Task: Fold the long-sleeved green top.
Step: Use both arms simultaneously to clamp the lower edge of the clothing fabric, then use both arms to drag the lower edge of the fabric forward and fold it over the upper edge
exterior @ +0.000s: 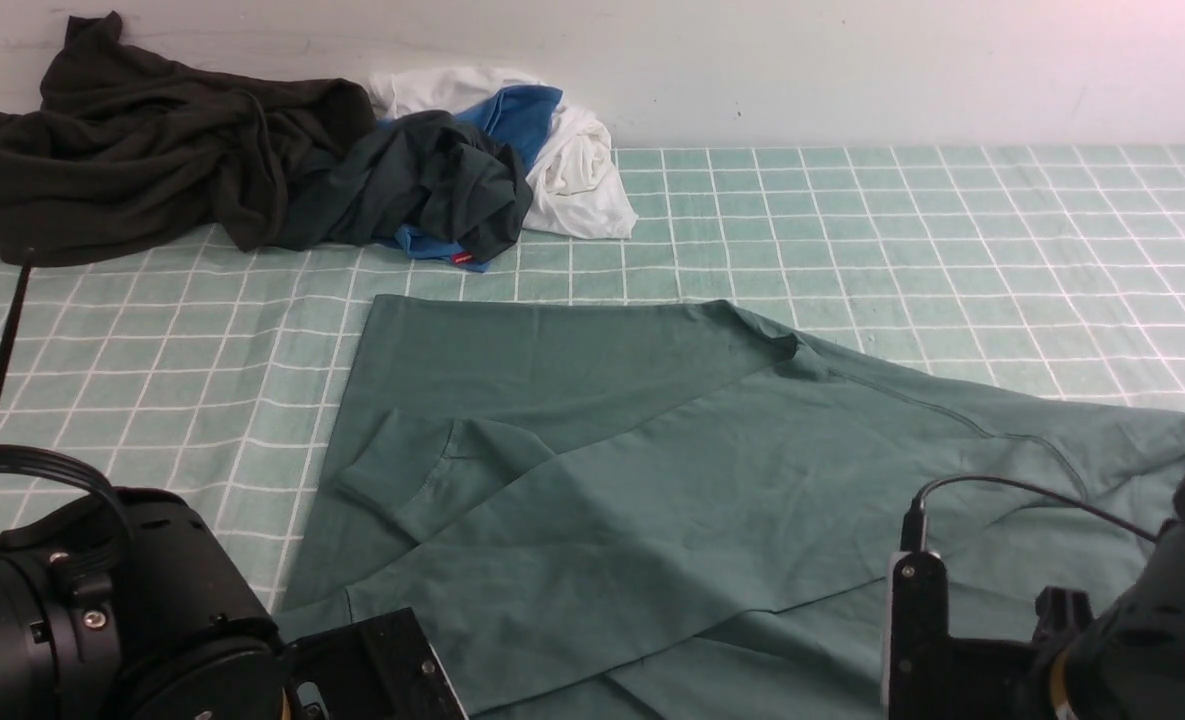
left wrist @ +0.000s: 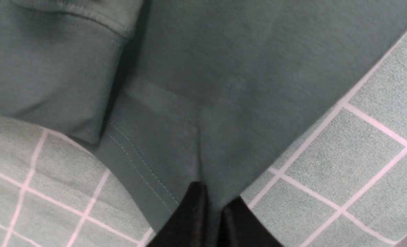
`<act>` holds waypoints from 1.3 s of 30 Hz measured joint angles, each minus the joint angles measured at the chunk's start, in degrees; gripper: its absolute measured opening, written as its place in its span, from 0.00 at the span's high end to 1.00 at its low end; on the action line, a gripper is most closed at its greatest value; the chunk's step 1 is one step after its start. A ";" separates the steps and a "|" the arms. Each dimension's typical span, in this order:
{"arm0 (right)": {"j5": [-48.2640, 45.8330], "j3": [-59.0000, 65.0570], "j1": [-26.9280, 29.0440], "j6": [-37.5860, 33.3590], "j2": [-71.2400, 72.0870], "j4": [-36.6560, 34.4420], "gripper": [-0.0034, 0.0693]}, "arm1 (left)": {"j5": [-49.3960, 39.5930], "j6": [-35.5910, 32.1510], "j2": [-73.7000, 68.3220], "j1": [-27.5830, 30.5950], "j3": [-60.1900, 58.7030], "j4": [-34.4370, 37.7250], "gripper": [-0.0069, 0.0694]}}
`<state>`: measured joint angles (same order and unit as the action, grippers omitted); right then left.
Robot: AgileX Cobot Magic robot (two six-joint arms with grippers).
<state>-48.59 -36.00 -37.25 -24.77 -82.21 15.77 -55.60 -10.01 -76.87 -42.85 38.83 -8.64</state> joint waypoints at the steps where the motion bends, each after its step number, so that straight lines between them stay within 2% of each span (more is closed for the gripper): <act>1: -3.02 -3.16 0.07 -1.30 0.00 2.96 0.93 | -1.31 0.00 0.00 1.18 1.63 -0.30 0.90; 6: -5.21 -11.72 4.17 -1.96 -0.11 7.17 0.93 | -3.08 -0.21 -0.14 7.49 9.76 -2.60 0.90; 7: -3.57 -16.60 7.64 -2.75 -0.63 6.90 0.93 | -2.83 -1.56 -0.92 11.64 14.96 -3.15 0.90; 10: -0.09 -25.02 13.18 -6.95 -3.10 3.34 0.93 | -1.84 -5.30 -4.42 17.78 24.27 -3.15 0.89; 11: 0.15 -25.57 13.90 -7.36 -3.37 3.00 0.93 | -1.71 -5.89 -4.79 18.16 24.97 -3.15 0.89; 12: 1.47 -30.01 16.49 -10.44 -5.91 0.02 0.93 | -0.79 -7.99 -8.83 21.25 31.52 -3.15 0.89; 16: 3.67 -38.89 20.60 -15.44 -13.09 -5.65 0.93 | 0.17 -9.99 -18.78 25.33 44.23 -3.15 0.89; 20: 8.13 -47.46 23.09 -16.42 -23.04 -8.99 0.93 | 0.25 -10.36 -31.16 28.29 56.56 -3.21 0.89; 23: 10.86 -52.12 23.68 -14.30 -30.07 -9.97 0.92 | 0.43 -10.36 -39.06 30.02 62.94 -3.16 0.87; 26: 12.72 -56.34 24.17 -9.86 -35.65 -10.15 0.84 | 1.80 -10.36 -46.40 31.33 67.90 -3.21 0.79; 27: 12.72 -56.55 24.17 -9.50 -35.97 -10.15 0.84 | 1.93 -10.36 -46.77 31.39 68.13 -3.21 0.79; 29: 13.13 -58.72 24.70 -4.25 -38.78 -9.76 0.71 | 4.35 -9.78 -50.70 32.20 70.36 -3.51 0.67; 31: 13.06 -59.39 24.88 -1.00 -39.06 -9.48 0.64 | 5.41 -9.19 -51.47 32.48 70.67 -3.83 0.61; 33: 11.23 -61.31 24.96 6.77 -38.99 -9.42 0.52 | 7.91 -5.83 -52.13 32.93 71.05 -4.32 0.47; 34: 11.00 -61.31 24.96 6.77 -38.91 -9.42 0.52 | 7.91 -5.45 -52.13 32.93 71.04 -4.29 0.46; 37: 6.15 -63.20 24.04 11.73 -38.67 -12.20 0.44 | 8.77 0.11 -52.00 33.05 71.31 -4.40 0.33; 39: 2.63 -63.26 22.87 11.70 -38.82 -15.77 0.43 | 8.12 2.32 -51.68 33.05 71.31 -4.40 0.30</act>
<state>-45.96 -99.25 -14.38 -13.07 -121.03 0.00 -47.48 -7.69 -128.55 -9.80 110.13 -13.04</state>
